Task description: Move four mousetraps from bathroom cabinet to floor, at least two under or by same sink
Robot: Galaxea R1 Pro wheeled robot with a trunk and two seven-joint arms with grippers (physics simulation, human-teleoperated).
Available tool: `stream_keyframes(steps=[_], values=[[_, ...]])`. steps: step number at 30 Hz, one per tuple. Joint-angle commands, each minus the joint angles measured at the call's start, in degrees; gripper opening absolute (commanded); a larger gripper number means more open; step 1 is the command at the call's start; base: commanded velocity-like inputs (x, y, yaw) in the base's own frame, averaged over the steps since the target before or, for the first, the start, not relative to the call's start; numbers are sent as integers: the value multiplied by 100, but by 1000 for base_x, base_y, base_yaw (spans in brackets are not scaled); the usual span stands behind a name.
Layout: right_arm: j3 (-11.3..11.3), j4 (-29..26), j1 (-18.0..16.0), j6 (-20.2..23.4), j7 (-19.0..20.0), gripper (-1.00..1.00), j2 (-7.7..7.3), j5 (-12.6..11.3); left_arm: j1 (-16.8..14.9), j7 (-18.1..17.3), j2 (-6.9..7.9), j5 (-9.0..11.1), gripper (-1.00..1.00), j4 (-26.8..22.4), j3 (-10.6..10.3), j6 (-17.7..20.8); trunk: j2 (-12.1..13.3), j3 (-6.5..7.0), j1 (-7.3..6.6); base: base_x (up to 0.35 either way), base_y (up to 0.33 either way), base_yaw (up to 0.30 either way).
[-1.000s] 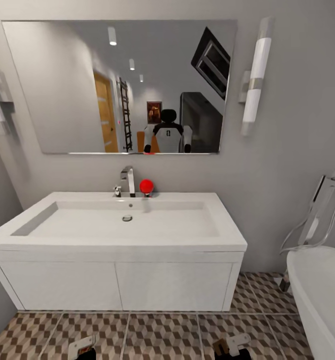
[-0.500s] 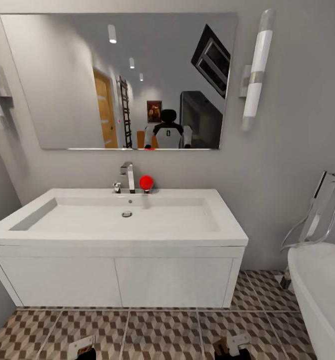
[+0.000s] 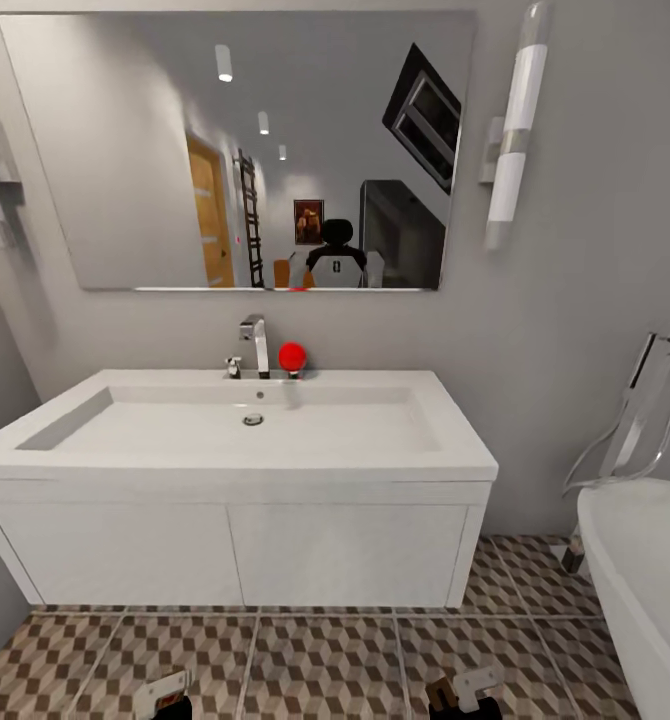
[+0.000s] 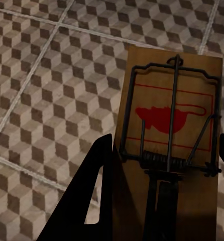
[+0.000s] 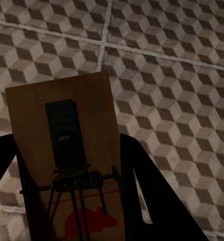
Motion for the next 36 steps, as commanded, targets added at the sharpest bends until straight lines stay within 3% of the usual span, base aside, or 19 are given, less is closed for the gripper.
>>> stream_keyframes(steps=[1, 36], values=[[16, 7, -5, -15, -28, -100, 1, 30, -3, 54, 5, 34, -100, -9, -51, -11, -44, -24, 22, 0, 0, 0], [16, 7, -5, -13, -28, -100, 1, 30, -4, 54, 5, 34, -100, 0, -51, -11, -1448, -653, 791, 0, 0, 0]])
